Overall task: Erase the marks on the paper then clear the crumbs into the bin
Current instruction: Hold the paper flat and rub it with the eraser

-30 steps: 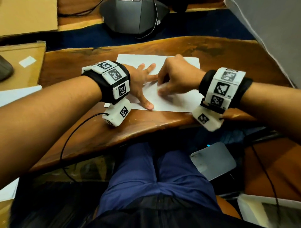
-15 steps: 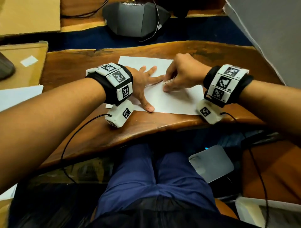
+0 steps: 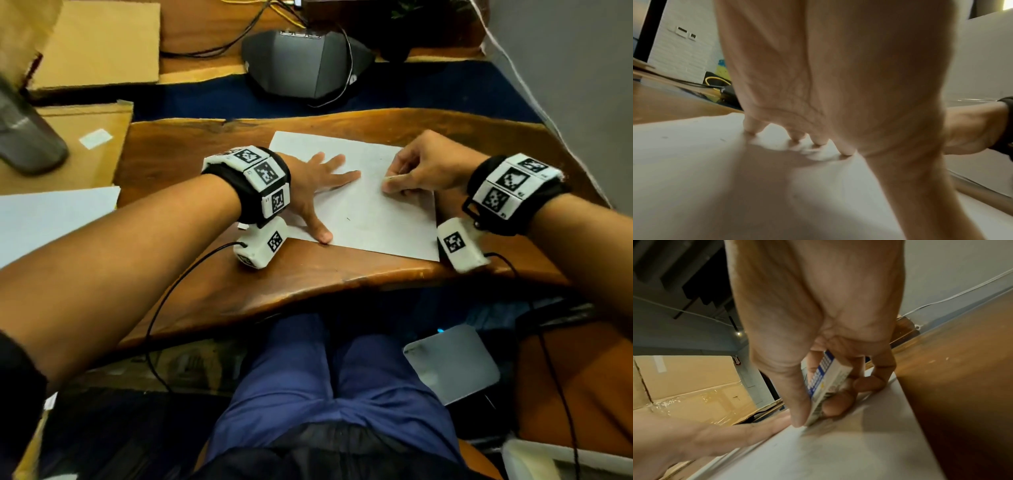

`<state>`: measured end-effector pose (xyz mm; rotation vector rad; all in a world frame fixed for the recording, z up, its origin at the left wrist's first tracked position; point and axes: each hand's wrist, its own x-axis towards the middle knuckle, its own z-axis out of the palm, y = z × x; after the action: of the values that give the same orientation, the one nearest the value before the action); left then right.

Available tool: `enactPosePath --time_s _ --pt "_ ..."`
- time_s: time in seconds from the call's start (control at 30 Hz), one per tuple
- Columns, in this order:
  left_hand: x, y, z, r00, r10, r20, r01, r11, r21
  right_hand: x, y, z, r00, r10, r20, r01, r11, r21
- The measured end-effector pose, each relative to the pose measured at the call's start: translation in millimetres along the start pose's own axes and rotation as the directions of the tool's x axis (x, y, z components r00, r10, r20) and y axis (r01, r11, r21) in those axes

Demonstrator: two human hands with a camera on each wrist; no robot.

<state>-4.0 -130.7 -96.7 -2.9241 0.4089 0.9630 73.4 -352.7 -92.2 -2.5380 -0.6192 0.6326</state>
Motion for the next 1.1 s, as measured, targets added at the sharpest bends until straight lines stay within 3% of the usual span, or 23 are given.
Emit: enactPosePath --time_s 0.17,0.33,0.43,0.53,0.63,0.7,0.77,0.83,0.97,1.1 --pt "1.4 -1.4 -2.7 1.000 0.012 0.001 -0.012 0.999 0.042 15.9 -5.2 -0.8 0.998 0.046 -0.040 -0.045 0.999 0.030" --pt "-13.8 13.1 15.0 0.984 0.155 0.091 -0.158 0.987 0.025 34.4 -11.8 -6.0 0.997 0.044 -0.060 -0.043 0.999 0.018" --pt "-28.0 27.7 32.5 0.964 0.250 0.087 -0.253 0.967 0.019 38.2 -12.5 -7.2 0.998 0.043 -0.050 -0.042 0.999 0.024" --pt "-42.1 33.5 37.4 0.943 0.314 0.115 -0.306 0.949 -0.082 39.4 -8.8 -3.9 0.996 0.033 -0.077 -0.032 0.999 0.011" --pt "-42.7 29.1 17.1 0.979 0.203 0.002 -0.196 0.948 -0.249 38.6 -8.4 -2.2 0.995 0.033 -0.096 -0.034 0.999 -0.002" --pt "-24.8 22.7 -1.0 0.993 0.055 -0.107 -0.078 0.971 -0.225 38.2 -9.5 -3.4 0.995 0.050 -0.091 -0.050 0.999 0.003" --pt "-3.7 17.5 -13.1 0.992 -0.067 -0.109 0.051 0.988 -0.144 38.0 -11.2 -4.5 0.995 0.060 -0.086 -0.059 0.998 0.011" --pt "10.7 17.3 -11.7 0.992 -0.106 -0.063 0.101 0.991 -0.087 38.9 -11.5 -4.4 0.994 0.055 -0.091 -0.055 0.998 0.004" --pt "6.5 33.5 11.2 0.997 0.074 -0.024 -0.074 0.997 -0.002 40.3 -9.8 -5.8 0.995 0.044 -0.085 -0.045 0.999 -0.011" --pt "-15.5 45.6 27.6 0.965 0.262 0.002 -0.261 0.964 -0.040 40.3 -11.1 -6.9 0.996 0.041 -0.076 -0.041 0.999 -0.003"
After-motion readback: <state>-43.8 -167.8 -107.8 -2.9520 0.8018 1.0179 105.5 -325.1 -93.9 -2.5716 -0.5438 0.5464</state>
